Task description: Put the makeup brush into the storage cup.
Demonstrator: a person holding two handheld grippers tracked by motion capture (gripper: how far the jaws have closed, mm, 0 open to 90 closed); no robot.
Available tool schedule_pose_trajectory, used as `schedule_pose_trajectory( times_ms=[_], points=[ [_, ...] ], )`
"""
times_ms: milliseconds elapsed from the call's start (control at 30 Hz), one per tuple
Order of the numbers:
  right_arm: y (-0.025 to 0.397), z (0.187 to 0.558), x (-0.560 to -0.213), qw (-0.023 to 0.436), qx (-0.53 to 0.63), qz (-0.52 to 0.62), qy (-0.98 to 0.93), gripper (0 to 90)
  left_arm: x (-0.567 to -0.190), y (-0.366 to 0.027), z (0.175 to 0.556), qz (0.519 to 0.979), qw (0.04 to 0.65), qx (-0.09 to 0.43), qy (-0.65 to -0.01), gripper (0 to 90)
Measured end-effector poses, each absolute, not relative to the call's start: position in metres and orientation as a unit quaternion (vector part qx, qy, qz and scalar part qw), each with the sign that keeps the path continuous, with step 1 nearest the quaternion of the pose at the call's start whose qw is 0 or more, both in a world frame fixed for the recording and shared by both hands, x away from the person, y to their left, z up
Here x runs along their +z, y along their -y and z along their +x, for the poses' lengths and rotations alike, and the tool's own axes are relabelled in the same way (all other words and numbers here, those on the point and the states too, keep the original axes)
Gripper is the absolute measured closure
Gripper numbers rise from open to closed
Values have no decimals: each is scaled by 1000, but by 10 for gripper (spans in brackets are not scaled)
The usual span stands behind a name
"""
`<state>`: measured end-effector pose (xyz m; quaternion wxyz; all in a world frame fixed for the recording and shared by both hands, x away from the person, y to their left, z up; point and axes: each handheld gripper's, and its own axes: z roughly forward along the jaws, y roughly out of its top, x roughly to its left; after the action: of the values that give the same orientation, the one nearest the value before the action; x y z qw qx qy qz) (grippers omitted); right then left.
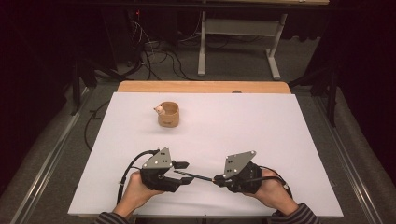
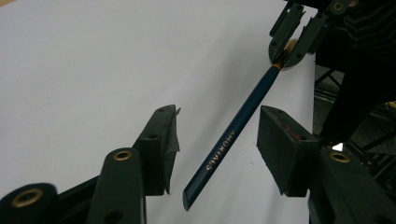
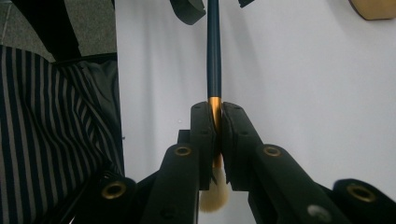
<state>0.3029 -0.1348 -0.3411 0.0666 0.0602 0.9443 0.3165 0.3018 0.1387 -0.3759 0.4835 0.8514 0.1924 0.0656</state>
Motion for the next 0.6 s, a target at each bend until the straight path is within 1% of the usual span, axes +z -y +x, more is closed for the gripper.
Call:
schedule_pose_trajectory(
  times_ms=[200, 467, 533, 600],
  points=[
    [135, 303, -340, 66, 317, 60, -944, 861, -376, -139, 302, 853, 482, 65, -190, 489],
    [135, 303, -340, 70, 324, 57, -942, 861, -377, -137, 301, 856, 480, 56, -184, 551],
    [135, 303, -340, 69, 323, 57, -942, 861, -377, -137, 301, 854, 483, 55, -186, 590],
    [135, 303, -340, 69, 322, 59, -942, 860, -377, -137, 301, 854, 483, 53, -186, 603]
  ],
)
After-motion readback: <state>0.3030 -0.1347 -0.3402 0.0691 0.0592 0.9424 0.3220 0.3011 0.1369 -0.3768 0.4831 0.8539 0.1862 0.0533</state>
